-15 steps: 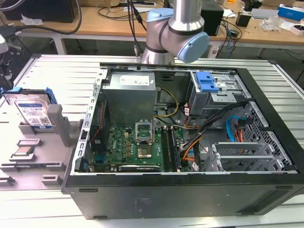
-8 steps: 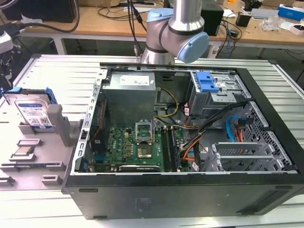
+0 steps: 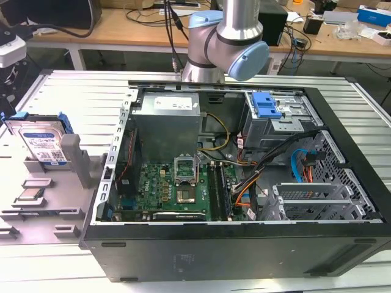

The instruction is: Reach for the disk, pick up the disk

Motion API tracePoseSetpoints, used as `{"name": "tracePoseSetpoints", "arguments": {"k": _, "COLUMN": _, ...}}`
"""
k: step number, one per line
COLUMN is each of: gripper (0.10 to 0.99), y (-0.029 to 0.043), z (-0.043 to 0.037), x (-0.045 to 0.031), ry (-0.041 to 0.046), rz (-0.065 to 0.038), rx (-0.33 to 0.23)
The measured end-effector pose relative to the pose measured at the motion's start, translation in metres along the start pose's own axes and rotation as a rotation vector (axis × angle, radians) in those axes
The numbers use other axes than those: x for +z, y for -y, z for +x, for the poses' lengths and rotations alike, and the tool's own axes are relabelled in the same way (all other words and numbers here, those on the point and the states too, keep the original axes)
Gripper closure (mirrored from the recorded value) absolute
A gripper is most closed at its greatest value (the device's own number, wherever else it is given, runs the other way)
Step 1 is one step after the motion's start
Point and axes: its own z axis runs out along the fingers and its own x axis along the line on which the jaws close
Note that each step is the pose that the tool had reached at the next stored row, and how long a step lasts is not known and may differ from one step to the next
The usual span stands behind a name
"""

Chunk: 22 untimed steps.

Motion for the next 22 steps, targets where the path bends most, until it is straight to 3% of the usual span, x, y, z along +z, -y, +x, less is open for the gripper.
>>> {"name": "tracePoseSetpoints", "arguments": {"k": 22, "gripper": 0.98, "y": 0.0, "z": 0.0, "x": 0.0, "ry": -0.0113, "rz": 0.0, "rx": -0.298}}
